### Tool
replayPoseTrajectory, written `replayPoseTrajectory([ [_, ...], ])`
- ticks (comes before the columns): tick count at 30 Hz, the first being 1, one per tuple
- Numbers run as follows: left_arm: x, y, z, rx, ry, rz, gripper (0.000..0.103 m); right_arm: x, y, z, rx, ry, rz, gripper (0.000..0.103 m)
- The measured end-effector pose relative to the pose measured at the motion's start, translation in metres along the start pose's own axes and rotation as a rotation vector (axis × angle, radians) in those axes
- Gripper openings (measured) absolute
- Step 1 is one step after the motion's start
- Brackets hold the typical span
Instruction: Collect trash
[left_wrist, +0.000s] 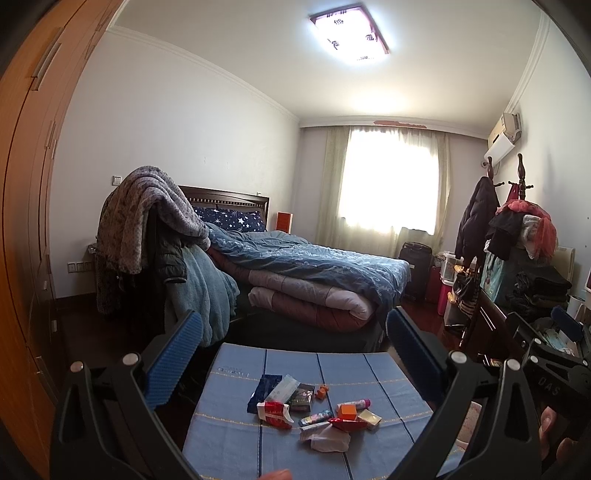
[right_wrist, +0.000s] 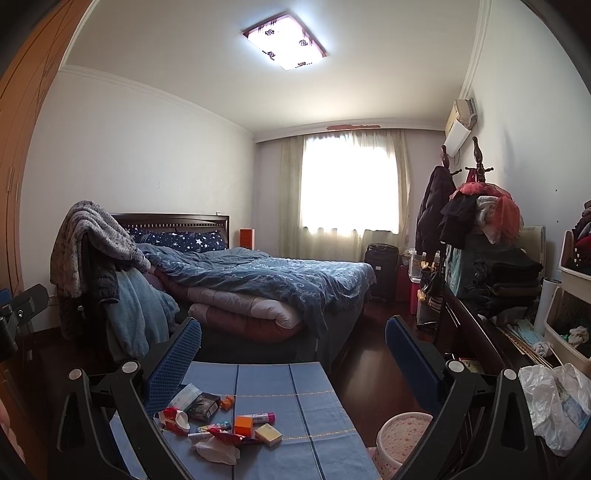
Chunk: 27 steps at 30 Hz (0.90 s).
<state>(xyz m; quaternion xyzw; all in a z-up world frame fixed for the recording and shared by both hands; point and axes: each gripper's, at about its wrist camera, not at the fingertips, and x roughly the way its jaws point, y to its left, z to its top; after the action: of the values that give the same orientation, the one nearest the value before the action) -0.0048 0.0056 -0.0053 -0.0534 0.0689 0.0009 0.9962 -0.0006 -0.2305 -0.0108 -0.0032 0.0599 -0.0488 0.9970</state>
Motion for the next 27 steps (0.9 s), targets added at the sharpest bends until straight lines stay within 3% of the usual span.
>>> replayPoseTrajectory([
  [18, 0.004, -0.015, -0.025, -0.001, 0.016, 0.003, 0.100, 0.005, 0.002, -0.011, -0.003, 0.018, 0.006, 0.099],
  [27, 0.018, -0.019, -0.016, -0.001, 0.043, 0.002, 0.100, 0.022, -0.002, -0.012, -0.002, 0.048, 0.013, 0.099],
])
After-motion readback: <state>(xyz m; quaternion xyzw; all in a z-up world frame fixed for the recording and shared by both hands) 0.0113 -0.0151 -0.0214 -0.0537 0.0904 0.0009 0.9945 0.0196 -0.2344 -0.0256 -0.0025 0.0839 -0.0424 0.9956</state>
